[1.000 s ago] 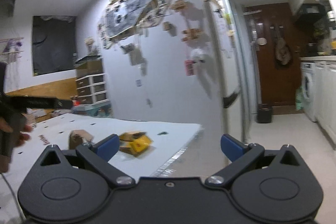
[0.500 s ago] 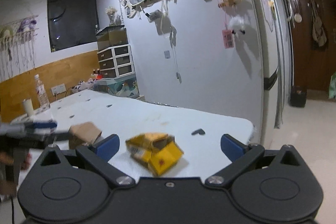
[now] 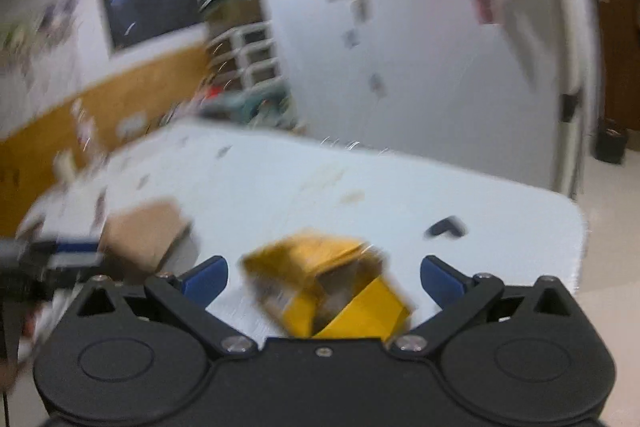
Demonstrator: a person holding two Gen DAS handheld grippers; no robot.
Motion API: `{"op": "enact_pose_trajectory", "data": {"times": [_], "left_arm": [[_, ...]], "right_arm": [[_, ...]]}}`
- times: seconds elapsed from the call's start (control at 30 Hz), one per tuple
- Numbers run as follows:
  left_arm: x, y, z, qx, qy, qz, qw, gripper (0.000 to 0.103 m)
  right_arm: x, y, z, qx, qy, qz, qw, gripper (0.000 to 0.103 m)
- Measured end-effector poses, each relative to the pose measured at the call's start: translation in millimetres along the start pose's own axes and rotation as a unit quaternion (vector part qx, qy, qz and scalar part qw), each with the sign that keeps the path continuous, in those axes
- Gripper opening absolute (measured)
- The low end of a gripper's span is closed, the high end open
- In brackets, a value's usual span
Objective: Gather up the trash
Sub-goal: 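Grasp brown paper bag with left gripper while right approaches yellow box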
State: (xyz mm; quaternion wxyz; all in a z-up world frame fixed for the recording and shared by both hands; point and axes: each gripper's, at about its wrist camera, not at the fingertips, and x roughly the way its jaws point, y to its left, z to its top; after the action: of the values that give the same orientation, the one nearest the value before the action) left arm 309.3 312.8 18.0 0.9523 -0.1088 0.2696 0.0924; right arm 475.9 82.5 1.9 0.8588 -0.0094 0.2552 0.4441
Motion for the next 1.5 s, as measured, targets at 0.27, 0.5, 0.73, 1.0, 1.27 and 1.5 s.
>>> {"op": "enact_pose_trajectory", "data": {"times": [0.27, 0.5, 0.73, 1.0, 1.27, 1.5], "left_arm": [[-0.6, -11.6, -2.3, 0.033, 0.009, 0.004, 0.9994, 0.103], [14.9, -27.9, 5.3, 0.068, 0.006, 0.066, 0.9955, 0.102], [28.4, -30.7, 9.9, 0.079, 0.028, 0.084, 0.9929, 0.095], [19.8, -12.2, 9.1, 0.044, 0.02, 0.038, 0.9981, 0.049], [-7.3, -17.4, -6.1, 0.124, 0.036, -0.012, 0.9916, 0.044], [-31.9, -32.9, -17.6, 0.179, 0.032, 0.003, 0.9834, 0.071]], "right_arm": [[-24.7, 43.7, -21.5, -0.071, 0.03, 0.097, 0.992, 0.103], [-43.9, 69.7, -33.5, -0.077, 0.028, 0.078, 0.994, 0.103], [-49.3, 77.0, -30.7, -0.056, -0.001, 0.034, 0.998, 0.103], [-40.3, 73.7, -26.9, -0.035, 0.003, 0.006, 0.999, 0.103], [-60.8, 73.7, -32.5, -0.035, 0.002, 0.001, 0.999, 0.103], [-70.3, 73.4, -31.3, -0.046, -0.002, -0.006, 0.999, 0.103]]}}
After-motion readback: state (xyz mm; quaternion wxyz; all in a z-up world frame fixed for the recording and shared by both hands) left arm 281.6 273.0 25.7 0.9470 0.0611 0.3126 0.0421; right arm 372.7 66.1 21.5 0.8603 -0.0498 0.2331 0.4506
